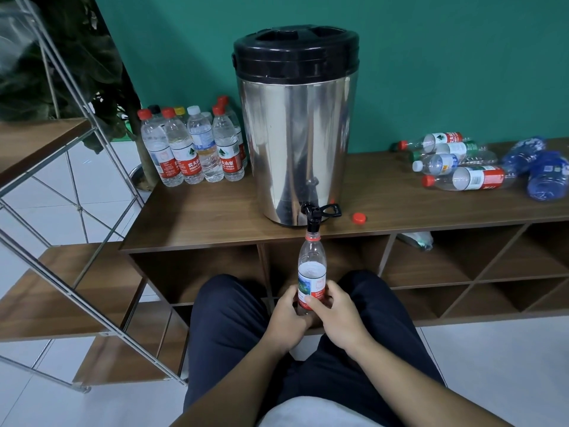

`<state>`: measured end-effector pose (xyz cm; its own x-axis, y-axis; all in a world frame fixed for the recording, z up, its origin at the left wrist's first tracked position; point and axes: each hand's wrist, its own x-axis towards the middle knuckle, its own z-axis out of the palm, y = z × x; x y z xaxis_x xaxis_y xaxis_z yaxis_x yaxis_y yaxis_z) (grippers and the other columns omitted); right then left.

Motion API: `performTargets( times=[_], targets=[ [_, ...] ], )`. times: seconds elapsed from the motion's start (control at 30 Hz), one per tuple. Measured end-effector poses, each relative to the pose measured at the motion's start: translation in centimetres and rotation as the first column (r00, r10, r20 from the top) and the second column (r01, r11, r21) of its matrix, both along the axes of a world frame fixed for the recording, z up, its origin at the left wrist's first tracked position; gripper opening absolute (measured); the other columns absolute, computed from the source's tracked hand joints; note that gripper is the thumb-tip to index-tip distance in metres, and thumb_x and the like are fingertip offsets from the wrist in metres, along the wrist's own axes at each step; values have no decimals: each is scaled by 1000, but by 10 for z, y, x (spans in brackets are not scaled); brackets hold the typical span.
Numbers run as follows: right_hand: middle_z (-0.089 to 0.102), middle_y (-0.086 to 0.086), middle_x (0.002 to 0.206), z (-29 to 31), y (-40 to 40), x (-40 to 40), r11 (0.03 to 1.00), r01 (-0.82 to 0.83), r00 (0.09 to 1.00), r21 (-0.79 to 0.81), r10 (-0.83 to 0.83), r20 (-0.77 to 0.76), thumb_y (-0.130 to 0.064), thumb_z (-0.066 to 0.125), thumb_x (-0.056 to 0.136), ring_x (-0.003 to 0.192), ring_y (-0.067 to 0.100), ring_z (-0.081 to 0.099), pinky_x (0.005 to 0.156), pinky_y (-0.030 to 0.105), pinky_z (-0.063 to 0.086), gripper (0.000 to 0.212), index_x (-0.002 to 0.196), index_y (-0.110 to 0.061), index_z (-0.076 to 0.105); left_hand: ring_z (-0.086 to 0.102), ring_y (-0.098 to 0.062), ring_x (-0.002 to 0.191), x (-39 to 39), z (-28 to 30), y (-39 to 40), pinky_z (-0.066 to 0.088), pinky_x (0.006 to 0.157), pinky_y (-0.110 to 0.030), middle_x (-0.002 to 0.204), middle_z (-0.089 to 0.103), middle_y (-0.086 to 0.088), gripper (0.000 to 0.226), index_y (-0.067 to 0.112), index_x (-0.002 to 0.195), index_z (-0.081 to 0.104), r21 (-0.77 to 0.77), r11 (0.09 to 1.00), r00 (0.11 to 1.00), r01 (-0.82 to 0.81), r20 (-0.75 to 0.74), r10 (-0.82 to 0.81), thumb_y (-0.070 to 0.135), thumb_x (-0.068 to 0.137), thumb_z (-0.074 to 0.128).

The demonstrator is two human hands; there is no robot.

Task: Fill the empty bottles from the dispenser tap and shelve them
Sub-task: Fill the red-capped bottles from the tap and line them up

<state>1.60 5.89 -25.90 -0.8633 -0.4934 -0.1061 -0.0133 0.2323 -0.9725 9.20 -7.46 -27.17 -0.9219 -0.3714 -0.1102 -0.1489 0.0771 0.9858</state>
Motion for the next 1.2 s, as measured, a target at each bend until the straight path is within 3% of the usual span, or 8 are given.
performTargets(
  times=[0.3, 0.63, 0.9, 1.2],
  targets=[
    [82, -13, 107, 6, -2, 3, 1000, -3, 1000, 12, 3, 4, -30, 82, 98, 101, 7, 78, 94, 38, 64, 22, 118, -30, 74, 76, -14, 120, 7, 3, -5, 59, 105, -28, 125, 81, 5, 54, 21, 138, 72, -64, 998, 998, 18, -54, -21, -3, 91, 82],
    [82, -14, 107, 6, 1, 1, 999, 0, 1000, 37, 1, -13, -28, 82, 98, 100, 4, 77, 94, 36, 63, 21, 118, -31, 74, 75, -16, 126, 3, 0, -3, 60, 112, -42, 130, 80, 5, 58, 22, 141, 71, -51, 998, 998, 35, -41, -37, -3, 90, 83],
    [81, -14, 110, 3, -4, 0, 999, 12, 1000, 37, -12, -2, -28, 83, 97, 104, 5, 77, 100, 43, 63, 24, 118, -33, 74, 76, -12, 121, 4, 3, -4, 59, 104, -26, 126, 81, 6, 55, 19, 139, 72, -43, 999, 998, 11, -63, -14, -4, 91, 83],
    [81, -15, 111, 3, -3, 2, 1000, 9, 1000, 29, -9, 4, -29, 83, 97, 105, 4, 76, 100, 41, 63, 24, 119, -34, 73, 75, -11, 124, 6, 3, -6, 59, 106, -26, 129, 80, 7, 57, 21, 141, 71, -49, 999, 998, 15, -54, -18, -2, 92, 85]
  ],
)
